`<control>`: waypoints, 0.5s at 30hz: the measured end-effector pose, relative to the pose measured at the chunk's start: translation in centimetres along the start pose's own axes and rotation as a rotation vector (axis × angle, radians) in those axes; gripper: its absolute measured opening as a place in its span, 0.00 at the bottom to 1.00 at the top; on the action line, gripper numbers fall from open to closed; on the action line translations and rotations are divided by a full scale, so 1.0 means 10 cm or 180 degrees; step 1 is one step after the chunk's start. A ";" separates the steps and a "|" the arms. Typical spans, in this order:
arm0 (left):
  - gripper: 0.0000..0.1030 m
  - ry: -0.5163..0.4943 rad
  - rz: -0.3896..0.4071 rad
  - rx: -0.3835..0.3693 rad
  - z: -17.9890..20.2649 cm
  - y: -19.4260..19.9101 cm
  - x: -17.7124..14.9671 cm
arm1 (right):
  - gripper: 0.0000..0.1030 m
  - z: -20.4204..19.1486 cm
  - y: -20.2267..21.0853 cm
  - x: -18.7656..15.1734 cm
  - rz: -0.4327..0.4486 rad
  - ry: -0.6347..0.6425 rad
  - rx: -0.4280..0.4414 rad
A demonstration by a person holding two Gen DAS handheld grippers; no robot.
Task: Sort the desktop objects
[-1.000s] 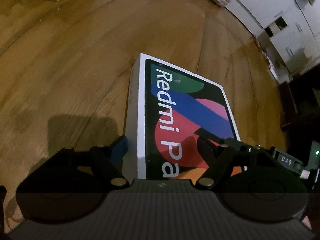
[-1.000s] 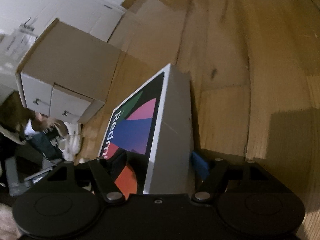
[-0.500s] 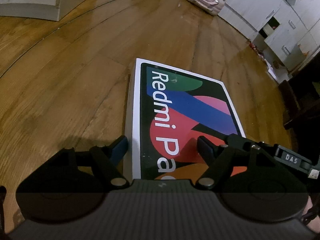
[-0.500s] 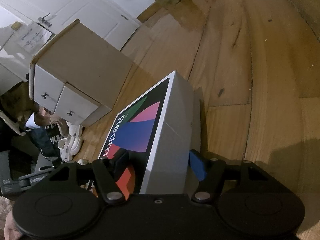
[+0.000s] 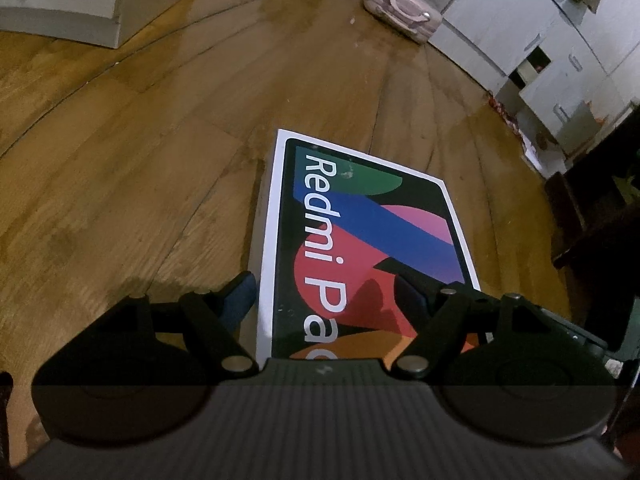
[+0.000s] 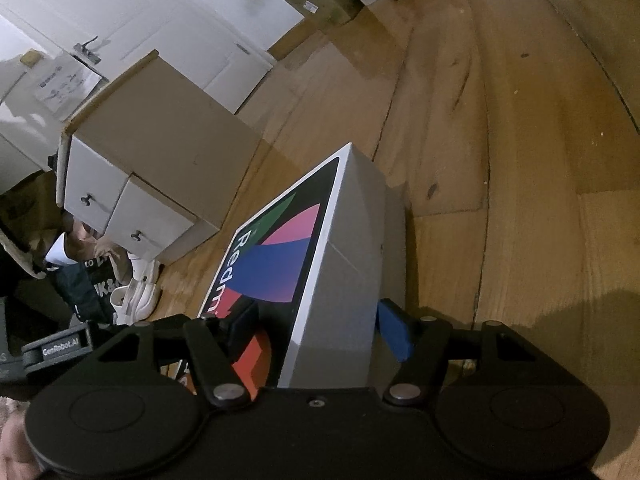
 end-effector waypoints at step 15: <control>0.73 -0.0086 -0.0098 0.0134 0.00 0.01 -0.11 | 0.63 -0.13 0.25 -0.08 0.0020 0.0119 0.0007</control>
Point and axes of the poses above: each gripper's, at about its wrist camera, not at the fingertips, and y roughly against the way its jaws point, z to its right, x to its top, the point moved 8 cm from there along -y, roughly the way its jaws point, and after that the axes turned 6 degrees about y, right-handed, at the moved point
